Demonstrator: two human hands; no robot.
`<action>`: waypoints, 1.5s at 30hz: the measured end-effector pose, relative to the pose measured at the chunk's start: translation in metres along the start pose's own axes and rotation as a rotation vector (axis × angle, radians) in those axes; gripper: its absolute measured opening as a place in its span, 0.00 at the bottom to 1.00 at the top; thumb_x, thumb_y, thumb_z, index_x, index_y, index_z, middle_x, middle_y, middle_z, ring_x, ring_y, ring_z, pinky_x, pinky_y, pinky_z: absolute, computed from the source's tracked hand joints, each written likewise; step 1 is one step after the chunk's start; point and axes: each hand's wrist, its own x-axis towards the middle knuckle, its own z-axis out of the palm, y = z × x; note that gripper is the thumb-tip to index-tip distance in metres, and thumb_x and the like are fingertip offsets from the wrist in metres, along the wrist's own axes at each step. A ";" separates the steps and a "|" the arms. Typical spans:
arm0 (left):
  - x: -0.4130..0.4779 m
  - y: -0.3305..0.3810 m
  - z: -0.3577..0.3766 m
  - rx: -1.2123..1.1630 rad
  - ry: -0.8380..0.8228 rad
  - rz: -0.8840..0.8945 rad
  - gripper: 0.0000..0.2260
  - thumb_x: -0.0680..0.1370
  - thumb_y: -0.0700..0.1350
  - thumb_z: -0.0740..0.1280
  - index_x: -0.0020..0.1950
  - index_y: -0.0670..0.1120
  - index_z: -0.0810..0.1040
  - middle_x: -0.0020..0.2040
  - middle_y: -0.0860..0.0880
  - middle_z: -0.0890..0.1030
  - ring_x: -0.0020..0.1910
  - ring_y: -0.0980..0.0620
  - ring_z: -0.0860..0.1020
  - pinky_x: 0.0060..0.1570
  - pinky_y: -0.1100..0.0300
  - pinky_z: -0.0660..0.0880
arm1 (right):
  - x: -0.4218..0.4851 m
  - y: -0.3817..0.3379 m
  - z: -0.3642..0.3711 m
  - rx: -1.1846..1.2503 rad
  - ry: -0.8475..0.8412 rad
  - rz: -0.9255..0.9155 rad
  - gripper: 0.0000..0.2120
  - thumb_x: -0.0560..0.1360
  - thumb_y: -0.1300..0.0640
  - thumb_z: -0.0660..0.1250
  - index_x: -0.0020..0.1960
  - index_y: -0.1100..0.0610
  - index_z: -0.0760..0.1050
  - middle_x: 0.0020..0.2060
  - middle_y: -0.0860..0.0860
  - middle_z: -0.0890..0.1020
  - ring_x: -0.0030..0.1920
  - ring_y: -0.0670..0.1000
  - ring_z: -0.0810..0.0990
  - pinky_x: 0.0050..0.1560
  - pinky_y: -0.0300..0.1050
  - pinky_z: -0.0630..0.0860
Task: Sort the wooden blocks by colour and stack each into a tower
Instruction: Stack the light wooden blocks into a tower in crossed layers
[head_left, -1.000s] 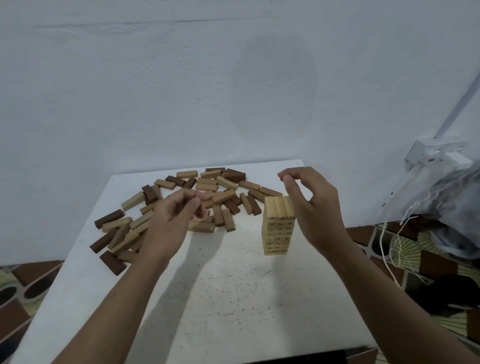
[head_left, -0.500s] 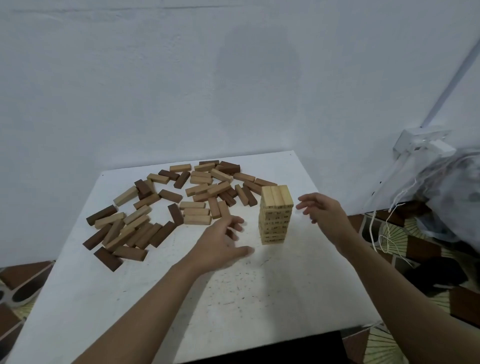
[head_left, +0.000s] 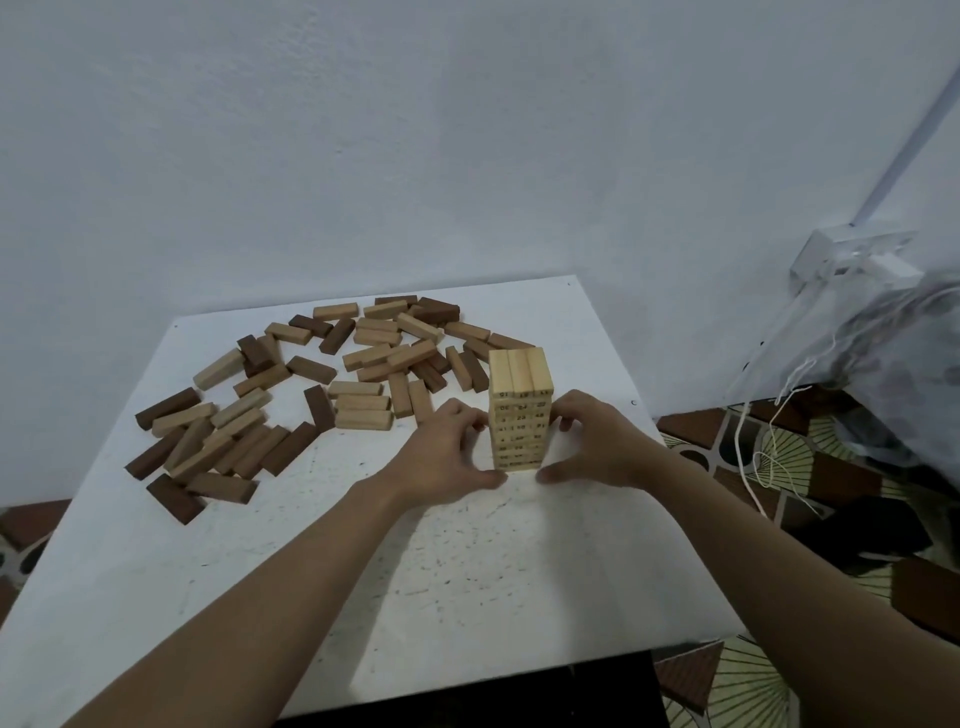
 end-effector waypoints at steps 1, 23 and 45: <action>0.000 -0.001 0.001 -0.004 0.007 0.006 0.26 0.70 0.54 0.80 0.65 0.53 0.77 0.54 0.56 0.71 0.50 0.66 0.70 0.43 0.74 0.67 | 0.001 0.001 0.000 0.003 0.007 -0.016 0.31 0.63 0.48 0.83 0.63 0.49 0.77 0.54 0.45 0.75 0.52 0.43 0.73 0.55 0.41 0.74; 0.004 -0.011 0.005 -0.049 0.052 0.061 0.26 0.69 0.54 0.80 0.64 0.51 0.80 0.55 0.53 0.75 0.51 0.59 0.72 0.48 0.67 0.72 | 0.008 0.005 0.001 0.055 0.014 -0.106 0.28 0.64 0.49 0.82 0.62 0.50 0.79 0.52 0.44 0.75 0.52 0.45 0.73 0.49 0.33 0.72; 0.021 -0.010 0.009 -0.063 0.025 0.057 0.25 0.70 0.55 0.79 0.64 0.52 0.79 0.58 0.55 0.74 0.57 0.56 0.74 0.58 0.52 0.76 | 0.016 0.009 -0.007 -0.008 0.004 -0.101 0.26 0.66 0.49 0.81 0.62 0.51 0.78 0.52 0.43 0.75 0.48 0.42 0.72 0.44 0.28 0.67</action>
